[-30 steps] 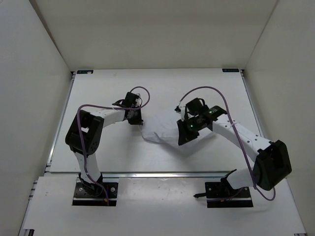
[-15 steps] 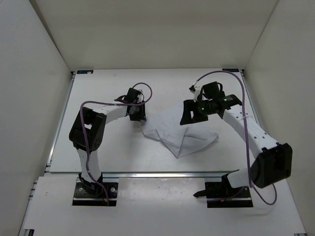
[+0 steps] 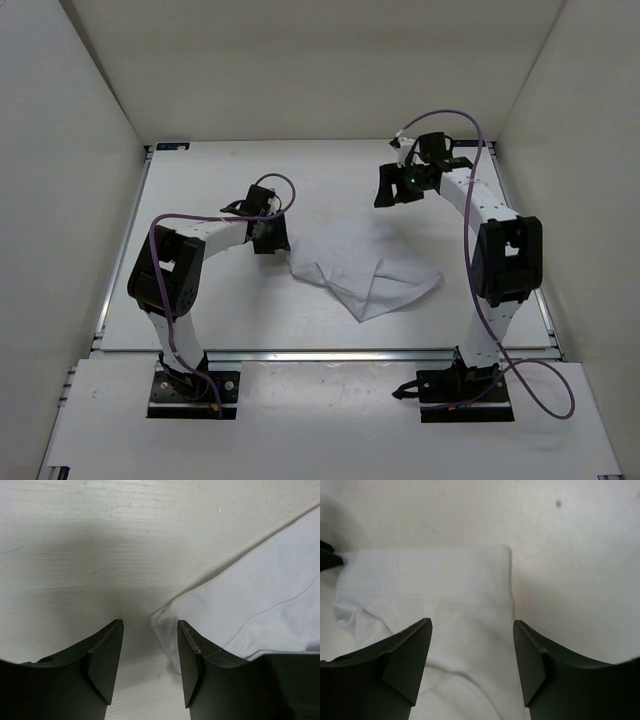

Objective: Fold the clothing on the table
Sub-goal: Flatten the skirt out

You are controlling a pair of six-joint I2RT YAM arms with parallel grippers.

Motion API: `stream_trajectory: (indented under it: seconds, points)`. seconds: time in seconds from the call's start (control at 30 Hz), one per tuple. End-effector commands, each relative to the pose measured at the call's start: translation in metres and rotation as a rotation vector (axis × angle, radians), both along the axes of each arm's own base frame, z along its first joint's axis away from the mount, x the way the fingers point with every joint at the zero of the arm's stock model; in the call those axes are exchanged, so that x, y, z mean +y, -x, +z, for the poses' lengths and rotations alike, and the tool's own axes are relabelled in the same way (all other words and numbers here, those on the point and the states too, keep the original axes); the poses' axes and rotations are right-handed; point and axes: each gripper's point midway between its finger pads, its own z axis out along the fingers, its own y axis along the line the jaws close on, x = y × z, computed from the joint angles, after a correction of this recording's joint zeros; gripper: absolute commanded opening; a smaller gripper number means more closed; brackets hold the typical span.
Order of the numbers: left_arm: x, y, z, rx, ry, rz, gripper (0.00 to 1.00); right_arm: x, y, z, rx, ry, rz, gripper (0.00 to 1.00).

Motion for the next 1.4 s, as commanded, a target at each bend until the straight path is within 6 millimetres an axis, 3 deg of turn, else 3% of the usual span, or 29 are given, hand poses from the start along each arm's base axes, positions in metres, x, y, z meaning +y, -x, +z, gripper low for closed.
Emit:
stream_trajectory:
  seconds: [0.0, 0.1, 0.33, 0.53, 0.67, 0.97, 1.37]
  points:
    - [-0.007, 0.009, -0.009, 0.045, 0.054, 0.018, 0.58, 0.023, -0.037, 0.017, -0.147, 0.039, 0.137, 0.63]
    - [-0.014, 0.013, -0.017, 0.071, 0.082, 0.026, 0.59, 0.043, -0.043, -0.013, -0.079, 0.01, 0.18, 0.62]
    - [-0.019, 0.017, -0.026, 0.096, 0.088, 0.039, 0.6, 0.046, -0.028, -0.059, 0.005, 0.063, 0.215, 0.62]
    - [-0.025, 0.018, -0.031, 0.106, 0.09, 0.042, 0.6, 0.039, -0.031, -0.076, 0.032, 0.098, 0.192, 0.61]
    - [-0.027, 0.02, -0.032, 0.109, 0.07, 0.045, 0.6, 0.028, -0.045, -0.073, 0.017, 0.088, 0.162, 0.62]
    - [-0.02, 0.026, -0.032, 0.117, 0.054, 0.053, 0.58, 0.015, -0.062, -0.088, 0.052, 0.084, 0.118, 0.61]
    - [-0.022, 0.032, -0.037, 0.13, 0.066, 0.057, 0.49, 0.039, -0.044, -0.107, 0.102, 0.074, 0.185, 0.35]
